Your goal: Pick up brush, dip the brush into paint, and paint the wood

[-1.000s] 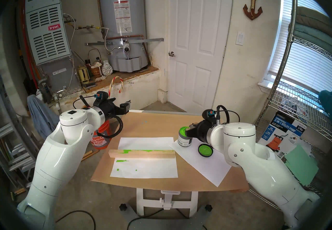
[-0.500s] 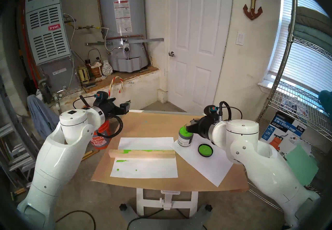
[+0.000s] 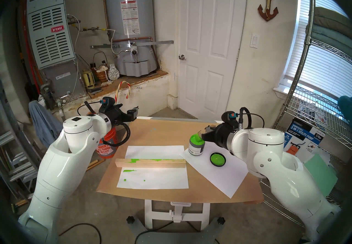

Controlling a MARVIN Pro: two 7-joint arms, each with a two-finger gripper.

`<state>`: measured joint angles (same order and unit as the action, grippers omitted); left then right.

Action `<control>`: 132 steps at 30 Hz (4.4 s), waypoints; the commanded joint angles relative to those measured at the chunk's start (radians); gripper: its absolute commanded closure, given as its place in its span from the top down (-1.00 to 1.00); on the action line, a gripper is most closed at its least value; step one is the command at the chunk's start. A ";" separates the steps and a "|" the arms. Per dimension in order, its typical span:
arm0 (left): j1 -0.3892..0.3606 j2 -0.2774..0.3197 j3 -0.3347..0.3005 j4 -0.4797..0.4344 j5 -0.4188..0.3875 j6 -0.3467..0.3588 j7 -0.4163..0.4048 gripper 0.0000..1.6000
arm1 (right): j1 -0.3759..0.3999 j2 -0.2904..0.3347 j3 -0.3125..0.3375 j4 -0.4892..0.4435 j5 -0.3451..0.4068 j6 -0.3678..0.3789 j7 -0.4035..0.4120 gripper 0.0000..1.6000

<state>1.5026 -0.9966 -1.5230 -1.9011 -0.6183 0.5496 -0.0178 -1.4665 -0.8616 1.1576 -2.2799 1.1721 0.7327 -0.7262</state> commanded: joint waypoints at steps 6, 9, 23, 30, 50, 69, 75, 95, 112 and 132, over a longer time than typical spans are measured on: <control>-0.009 0.002 -0.009 -0.017 -0.002 -0.002 0.001 1.00 | -0.044 0.013 0.029 -0.069 0.013 -0.029 -0.001 -1.00; -0.009 0.002 -0.009 -0.017 -0.002 -0.002 0.001 1.00 | -0.045 0.011 0.024 -0.069 0.011 -0.033 0.000 -1.00; -0.009 0.002 -0.009 -0.017 -0.002 -0.002 0.001 1.00 | -0.031 -0.012 -0.004 -0.047 -0.009 -0.049 0.013 -1.00; -0.009 0.002 -0.009 -0.017 -0.002 -0.002 0.001 1.00 | -0.030 -0.020 -0.004 -0.047 -0.010 -0.051 0.012 -1.00; -0.009 0.002 -0.009 -0.017 -0.002 -0.002 0.001 1.00 | -0.040 -0.033 0.031 -0.049 0.014 -0.047 0.011 -1.00; -0.009 0.002 -0.009 -0.017 -0.002 -0.002 0.001 1.00 | -0.070 -0.029 0.060 -0.068 0.053 -0.059 0.004 -1.00; -0.009 0.002 -0.009 -0.017 -0.002 -0.002 0.001 1.00 | -0.083 -0.029 0.067 -0.081 0.060 -0.062 0.000 -1.00; -0.009 0.002 -0.009 -0.017 -0.002 -0.002 0.001 1.00 | -0.131 -0.021 0.111 -0.112 0.061 -0.075 0.011 -1.00; -0.010 0.002 -0.009 -0.016 -0.002 -0.002 0.001 1.00 | -0.198 -0.024 0.186 -0.164 0.084 -0.098 -0.011 -1.00; -0.010 0.002 -0.009 -0.016 -0.001 -0.002 0.000 1.00 | -0.191 -0.039 0.198 -0.164 0.086 -0.112 -0.004 -1.00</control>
<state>1.5026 -0.9966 -1.5233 -1.9010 -0.6184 0.5496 -0.0178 -1.6709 -0.8865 1.3414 -2.4219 1.2485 0.6358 -0.7408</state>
